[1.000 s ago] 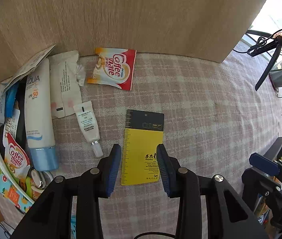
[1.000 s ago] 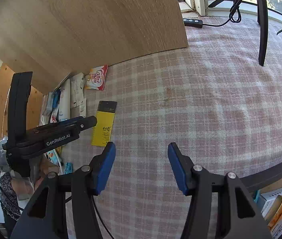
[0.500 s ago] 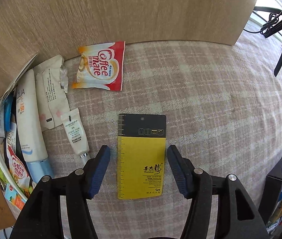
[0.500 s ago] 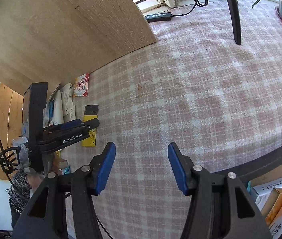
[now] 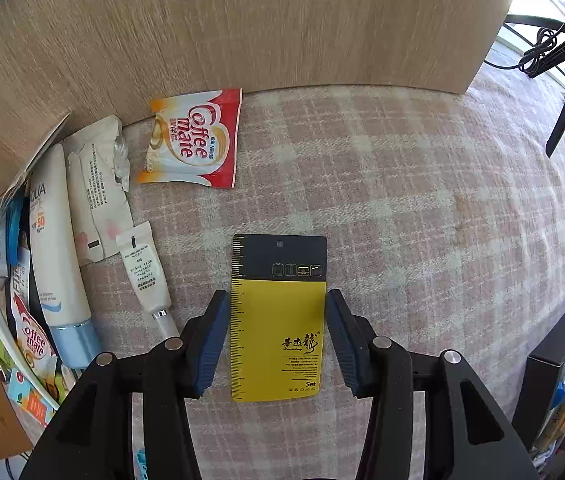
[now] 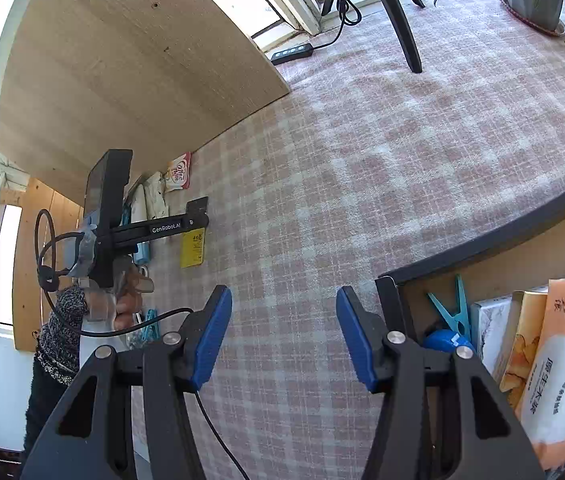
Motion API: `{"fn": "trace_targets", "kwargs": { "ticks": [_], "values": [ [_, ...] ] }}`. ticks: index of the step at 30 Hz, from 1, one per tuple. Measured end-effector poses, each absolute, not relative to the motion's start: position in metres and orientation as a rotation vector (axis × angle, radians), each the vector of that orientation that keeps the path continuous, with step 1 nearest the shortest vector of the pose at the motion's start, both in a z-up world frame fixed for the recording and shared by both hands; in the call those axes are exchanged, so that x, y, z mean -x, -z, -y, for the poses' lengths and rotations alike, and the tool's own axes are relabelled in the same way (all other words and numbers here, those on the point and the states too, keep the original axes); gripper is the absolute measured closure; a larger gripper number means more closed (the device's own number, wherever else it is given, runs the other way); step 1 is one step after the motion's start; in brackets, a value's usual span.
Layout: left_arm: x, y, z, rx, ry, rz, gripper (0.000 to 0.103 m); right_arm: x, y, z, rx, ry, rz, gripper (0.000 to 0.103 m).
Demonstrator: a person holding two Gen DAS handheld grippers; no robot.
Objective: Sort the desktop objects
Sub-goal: 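Carry the yellow ruler card into the black tray and open the left gripper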
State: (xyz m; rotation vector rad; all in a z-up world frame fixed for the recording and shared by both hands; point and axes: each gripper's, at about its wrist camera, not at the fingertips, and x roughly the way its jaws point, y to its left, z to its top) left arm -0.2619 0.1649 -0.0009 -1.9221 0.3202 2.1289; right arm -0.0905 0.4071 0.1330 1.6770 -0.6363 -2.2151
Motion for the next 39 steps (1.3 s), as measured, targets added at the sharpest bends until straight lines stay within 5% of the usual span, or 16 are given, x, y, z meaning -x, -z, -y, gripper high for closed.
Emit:
{"fn": "trace_targets", "kwargs": {
  "ticks": [22,39],
  "values": [
    [0.153,-0.093,-0.248,1.599,-1.955,-0.428,0.057,0.013,-0.175,-0.471,-1.624,2.458,0.529,0.049],
    [-0.014,-0.163,-0.355,1.325,-1.591,-0.592,0.057,-0.141,-0.174,-0.615,-1.708,2.792,0.875,0.049]
  ]
}}
